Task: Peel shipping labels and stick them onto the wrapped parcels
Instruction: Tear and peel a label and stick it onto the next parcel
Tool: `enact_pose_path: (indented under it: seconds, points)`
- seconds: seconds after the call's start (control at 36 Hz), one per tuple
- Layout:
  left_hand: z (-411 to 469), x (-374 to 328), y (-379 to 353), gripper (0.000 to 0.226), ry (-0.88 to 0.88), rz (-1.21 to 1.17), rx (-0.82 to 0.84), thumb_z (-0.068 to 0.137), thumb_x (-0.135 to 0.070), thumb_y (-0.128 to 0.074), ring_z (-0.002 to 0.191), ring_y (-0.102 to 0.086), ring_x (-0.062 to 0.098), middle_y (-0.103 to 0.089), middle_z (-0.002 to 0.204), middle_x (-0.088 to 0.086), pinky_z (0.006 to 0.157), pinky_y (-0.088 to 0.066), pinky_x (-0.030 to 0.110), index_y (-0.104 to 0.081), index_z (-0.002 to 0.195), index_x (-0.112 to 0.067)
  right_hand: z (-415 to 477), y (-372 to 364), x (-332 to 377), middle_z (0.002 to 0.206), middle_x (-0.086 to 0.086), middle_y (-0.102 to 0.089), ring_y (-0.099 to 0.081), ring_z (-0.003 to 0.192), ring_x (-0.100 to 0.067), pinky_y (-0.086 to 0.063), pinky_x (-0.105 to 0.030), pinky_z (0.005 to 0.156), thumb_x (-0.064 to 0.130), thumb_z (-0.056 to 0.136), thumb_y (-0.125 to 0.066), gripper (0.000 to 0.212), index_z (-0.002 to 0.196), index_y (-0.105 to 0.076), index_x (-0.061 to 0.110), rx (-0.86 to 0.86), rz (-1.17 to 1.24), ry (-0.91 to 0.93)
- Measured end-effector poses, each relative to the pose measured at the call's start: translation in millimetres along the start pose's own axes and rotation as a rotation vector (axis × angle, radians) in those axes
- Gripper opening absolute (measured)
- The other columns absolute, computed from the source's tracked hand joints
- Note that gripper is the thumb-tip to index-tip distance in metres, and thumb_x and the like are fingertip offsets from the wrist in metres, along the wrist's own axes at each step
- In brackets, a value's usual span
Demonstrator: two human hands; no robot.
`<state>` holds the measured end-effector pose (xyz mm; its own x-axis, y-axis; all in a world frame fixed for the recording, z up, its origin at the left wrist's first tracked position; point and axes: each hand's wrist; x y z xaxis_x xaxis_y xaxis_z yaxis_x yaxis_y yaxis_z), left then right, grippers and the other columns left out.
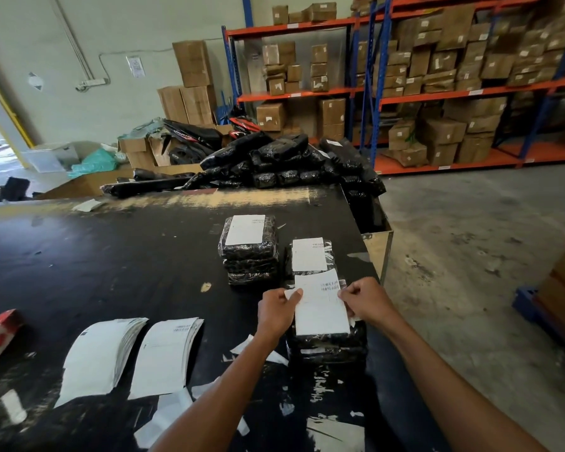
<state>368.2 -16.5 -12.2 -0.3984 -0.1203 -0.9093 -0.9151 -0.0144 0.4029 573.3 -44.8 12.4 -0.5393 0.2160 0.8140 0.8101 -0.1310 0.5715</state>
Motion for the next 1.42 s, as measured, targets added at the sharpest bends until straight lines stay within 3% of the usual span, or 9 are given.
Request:
enact_pose_path:
  seconds: [0.25,0.58,0.78,0.89,0.97,1.08,1.17,1.28,1.42]
  points:
    - [9,-1,-7,0.041,0.002,0.073,-0.095,0.089,-0.042,-0.070,0.057,-0.054,0.013,-0.063,0.063,0.002,0.053,-0.037,0.027,-0.063,0.067,-0.008,6,-3,3,0.074,-0.013,-0.075,-0.074,0.066,-0.021,-0.041,-0.018,0.048,0.025,0.092,-0.066,0.031,0.080,-0.069,-0.003,-0.039,-0.112,-0.007]
    - [13,6,-13,0.046,0.022,0.076,-0.087,0.091,-0.043,-0.068,0.055,-0.052,0.013,-0.060,0.059,0.003,0.051,-0.035,0.026,-0.057,0.064,-0.007,11,-2,3,0.048,0.001,-0.049,-0.048,0.044,-0.014,-0.051,-0.031,0.055,0.017,0.090,-0.066,0.039,0.057,-0.046,0.015,-0.042,-0.150,-0.003]
    - [14,2,-12,0.052,0.041,0.121,-0.080,0.091,-0.045,-0.068,0.052,-0.044,0.013,-0.047,0.055,-0.004,0.051,-0.030,0.028,-0.041,0.058,-0.016,16,-3,0,0.052,-0.006,-0.061,-0.075,0.065,-0.026,-0.060,-0.041,0.065,0.016,0.087,-0.065,0.034,0.056,-0.052,0.015,-0.035,-0.145,0.003]
    - [19,3,-10,0.042,0.083,0.149,-0.038,0.088,-0.049,-0.068,0.069,-0.062,0.018,-0.066,0.070,0.001,0.060,-0.041,0.029,-0.061,0.069,-0.012,18,-2,2,0.061,-0.015,-0.069,-0.074,0.065,-0.027,-0.060,-0.042,0.064,0.016,0.085,-0.064,0.028,0.059,-0.053,0.014,-0.009,-0.195,0.008]
    - [20,5,-9,0.052,0.090,0.142,-0.024,0.083,-0.056,-0.068,0.087,-0.069,0.021,-0.074,0.091,0.003,0.065,-0.044,0.027,-0.071,0.099,-0.006,17,1,11,0.071,-0.008,-0.059,-0.061,0.067,-0.027,-0.046,-0.034,0.057,0.023,0.088,-0.065,0.023,0.072,-0.051,0.014,-0.048,-0.341,0.029]
    - [17,2,-7,0.040,0.055,0.171,-0.020,0.088,-0.049,-0.068,0.066,-0.056,0.016,-0.061,0.069,-0.002,0.059,-0.039,0.029,-0.058,0.072,-0.013,15,2,22,0.105,-0.008,-0.064,-0.062,0.095,-0.029,-0.045,-0.034,0.074,0.035,0.098,-0.059,0.022,0.102,-0.059,0.012,-0.184,-0.575,0.173]
    - [14,-2,-7,0.046,0.041,0.205,-0.025,0.094,-0.046,-0.061,0.055,-0.049,0.014,-0.054,0.058,-0.002,0.055,-0.037,0.029,-0.048,0.063,-0.015,18,-10,31,0.136,-0.002,-0.056,-0.051,0.126,-0.022,-0.032,-0.050,0.109,0.044,0.104,-0.042,0.037,0.127,-0.059,0.021,-0.029,-0.677,0.367]
    - [13,-4,-1,0.049,0.018,0.229,0.046,0.099,-0.041,-0.055,0.053,-0.048,0.013,-0.054,0.055,-0.003,0.054,-0.037,0.028,-0.054,0.060,-0.012,20,-26,25,0.169,0.011,-0.003,0.004,0.157,-0.020,0.016,-0.069,0.114,0.059,0.104,-0.011,0.062,0.161,-0.016,0.033,0.331,-0.713,0.328]
    - [3,6,15,0.043,0.052,0.112,0.251,0.094,-0.041,-0.063,0.061,-0.048,0.014,-0.056,0.062,-0.001,0.067,-0.041,0.031,-0.068,0.067,-0.008,21,-33,12,0.165,0.020,0.018,0.021,0.153,-0.016,0.020,-0.071,0.111,0.068,0.098,-0.001,0.067,0.159,0.006,0.041,0.330,-0.754,0.311]
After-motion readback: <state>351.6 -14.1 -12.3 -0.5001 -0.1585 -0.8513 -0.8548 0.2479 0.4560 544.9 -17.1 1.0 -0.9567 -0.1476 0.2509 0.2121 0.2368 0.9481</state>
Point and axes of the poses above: each hand's wrist, its own z-axis towards the middle knuckle, its own y-axis out of the back of the hand, x = y × z
